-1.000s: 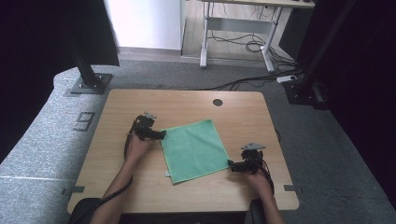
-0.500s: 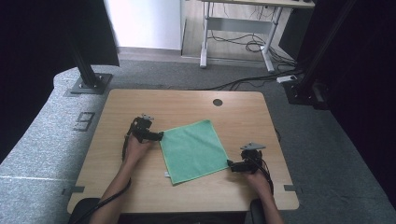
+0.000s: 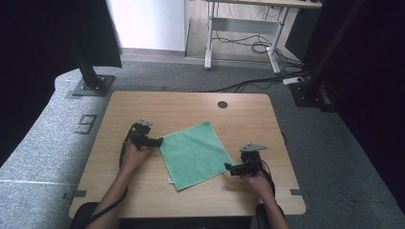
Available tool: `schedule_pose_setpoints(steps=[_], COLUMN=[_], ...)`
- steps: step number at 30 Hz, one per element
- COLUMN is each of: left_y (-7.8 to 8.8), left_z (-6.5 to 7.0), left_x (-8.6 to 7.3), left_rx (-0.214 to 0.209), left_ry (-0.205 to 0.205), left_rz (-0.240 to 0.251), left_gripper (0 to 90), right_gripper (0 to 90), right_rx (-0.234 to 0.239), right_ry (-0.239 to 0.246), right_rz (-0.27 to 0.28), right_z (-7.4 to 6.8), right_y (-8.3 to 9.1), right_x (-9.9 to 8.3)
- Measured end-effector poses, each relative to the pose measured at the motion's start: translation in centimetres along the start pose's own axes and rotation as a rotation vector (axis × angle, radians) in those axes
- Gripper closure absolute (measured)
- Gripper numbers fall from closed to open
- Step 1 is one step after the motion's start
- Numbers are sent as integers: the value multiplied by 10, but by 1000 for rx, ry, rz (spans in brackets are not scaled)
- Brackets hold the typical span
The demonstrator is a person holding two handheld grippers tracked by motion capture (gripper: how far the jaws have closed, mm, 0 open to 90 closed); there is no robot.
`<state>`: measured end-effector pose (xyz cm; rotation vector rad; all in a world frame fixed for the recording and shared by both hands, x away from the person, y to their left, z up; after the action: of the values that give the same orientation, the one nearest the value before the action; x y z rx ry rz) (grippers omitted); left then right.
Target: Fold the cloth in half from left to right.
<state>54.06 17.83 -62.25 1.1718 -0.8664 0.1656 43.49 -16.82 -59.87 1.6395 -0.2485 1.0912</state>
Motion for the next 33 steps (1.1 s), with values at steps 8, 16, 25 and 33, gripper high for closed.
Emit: schedule_pose_setpoints(steps=[8,16,25,33], left_y=[0,0,0,-1], left_z=[0,0,0,0], left_x=[0,0,0,0], left_rx=[-2,-4,-4,-7], left_ry=[-1,-3,-6,-9], left_rz=[0,-3,-3,-4], left_gripper=[23,22,21,16], right_gripper=[48,104,134,163], right_rx=[114,195,272,341], right_ry=[74,137,197,257], right_rz=[-9,-6,-25,-40], right_z=[-41,-80,-123,-161], right_y=[-2,-4,-12,-14], right_x=[11,23,28,29])
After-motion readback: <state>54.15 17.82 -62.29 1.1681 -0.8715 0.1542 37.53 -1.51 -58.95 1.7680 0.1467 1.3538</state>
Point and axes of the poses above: each handheld gripper's, and its own axes: y roughly backward along the jaws, x roughly out of its top, z roughly to its right, the point moved 10 cm from there along -y, roughly forward along the jaws, and after that the axes turned 8 degrees about -x, right-handed, at the moved point
